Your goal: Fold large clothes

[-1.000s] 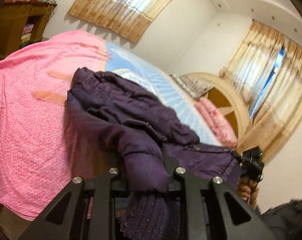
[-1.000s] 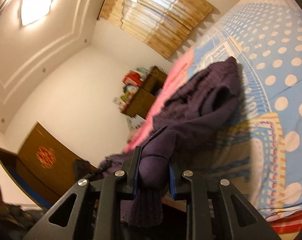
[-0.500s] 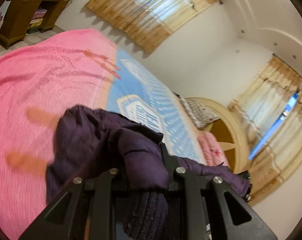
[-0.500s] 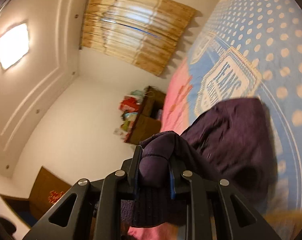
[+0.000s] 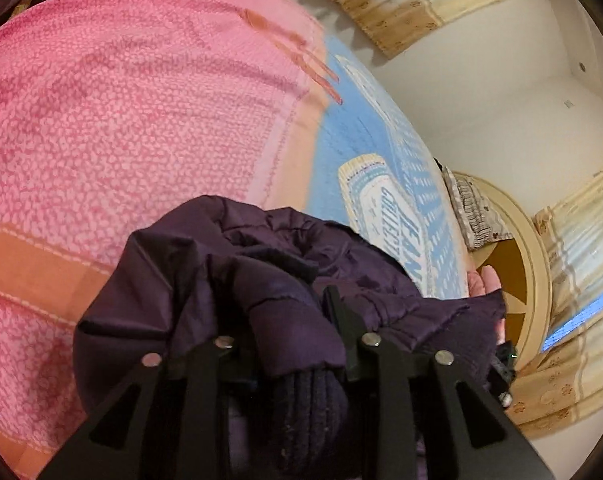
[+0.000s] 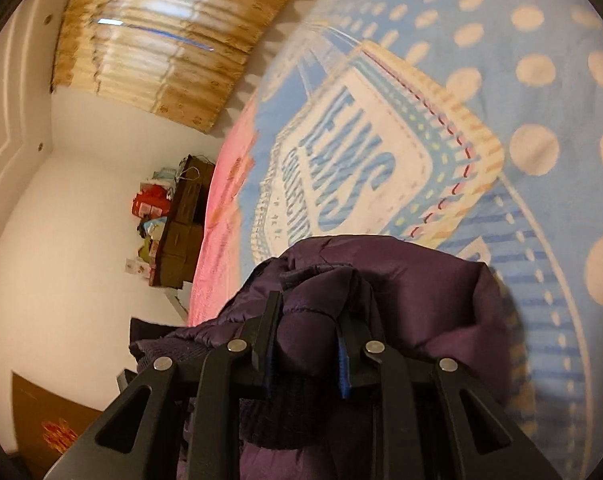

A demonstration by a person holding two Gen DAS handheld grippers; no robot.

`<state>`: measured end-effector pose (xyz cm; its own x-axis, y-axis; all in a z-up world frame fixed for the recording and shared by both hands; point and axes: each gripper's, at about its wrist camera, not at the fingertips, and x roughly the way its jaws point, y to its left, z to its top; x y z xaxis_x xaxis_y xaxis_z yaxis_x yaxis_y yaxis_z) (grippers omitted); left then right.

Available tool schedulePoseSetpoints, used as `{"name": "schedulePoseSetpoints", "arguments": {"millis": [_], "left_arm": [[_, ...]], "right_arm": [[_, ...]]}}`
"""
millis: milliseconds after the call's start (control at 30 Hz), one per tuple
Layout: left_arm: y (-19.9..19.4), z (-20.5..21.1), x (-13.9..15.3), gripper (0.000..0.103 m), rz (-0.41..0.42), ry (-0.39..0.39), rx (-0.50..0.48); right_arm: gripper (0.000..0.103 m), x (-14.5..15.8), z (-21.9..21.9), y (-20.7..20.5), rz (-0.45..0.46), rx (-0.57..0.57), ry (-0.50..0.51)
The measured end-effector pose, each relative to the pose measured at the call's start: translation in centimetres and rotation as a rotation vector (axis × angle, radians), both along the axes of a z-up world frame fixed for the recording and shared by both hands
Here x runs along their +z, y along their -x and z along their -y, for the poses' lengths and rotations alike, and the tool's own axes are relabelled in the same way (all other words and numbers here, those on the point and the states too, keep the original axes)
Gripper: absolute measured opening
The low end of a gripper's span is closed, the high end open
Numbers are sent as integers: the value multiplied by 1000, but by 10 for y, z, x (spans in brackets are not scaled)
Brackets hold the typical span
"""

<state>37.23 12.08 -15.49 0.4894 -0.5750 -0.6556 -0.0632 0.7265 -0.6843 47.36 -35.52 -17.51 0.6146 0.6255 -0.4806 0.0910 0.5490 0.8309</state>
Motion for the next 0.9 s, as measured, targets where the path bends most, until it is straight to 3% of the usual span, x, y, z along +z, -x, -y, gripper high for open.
{"name": "schedulePoseSetpoints", "arguments": {"millis": [100,167,233,300,367,433,467,500,533,633,700,733,833,900], "left_arm": [[14,-1,26,41,47,-28,-15],[19,-4,38,52,82,-23,-21],[21,-6,44,69,93,11,-31],[8,-7,47,88,91,62,-30],[0,-13,42,103,51,207,-26],[-3,-27,32,103,5,451,40],[-2,-32,29,103,8,531,69],[0,-37,26,103,16,585,97],[1,-41,26,103,29,582,113],[9,-34,39,103,79,328,106],[19,-20,48,103,129,108,85],[24,-7,52,103,175,6,49],[39,47,64,101,349,-412,-73],[49,84,65,94,450,-559,-195]], "right_arm": [[43,14,0,5,34,29,14],[77,27,2,12,101,13,-12],[86,37,9,18,161,-42,-42],[86,45,12,21,181,-71,-28],[86,45,13,21,167,-85,-37],[86,43,8,23,148,-77,-18],[86,43,3,24,149,-70,8],[86,43,-1,27,148,-67,41],[86,45,-6,29,153,-62,75],[86,61,-19,39,209,-44,204],[86,81,-37,46,246,-6,346],[86,88,-46,46,263,20,402],[86,97,-92,45,289,161,605],[86,91,-118,42,275,244,723]]}}
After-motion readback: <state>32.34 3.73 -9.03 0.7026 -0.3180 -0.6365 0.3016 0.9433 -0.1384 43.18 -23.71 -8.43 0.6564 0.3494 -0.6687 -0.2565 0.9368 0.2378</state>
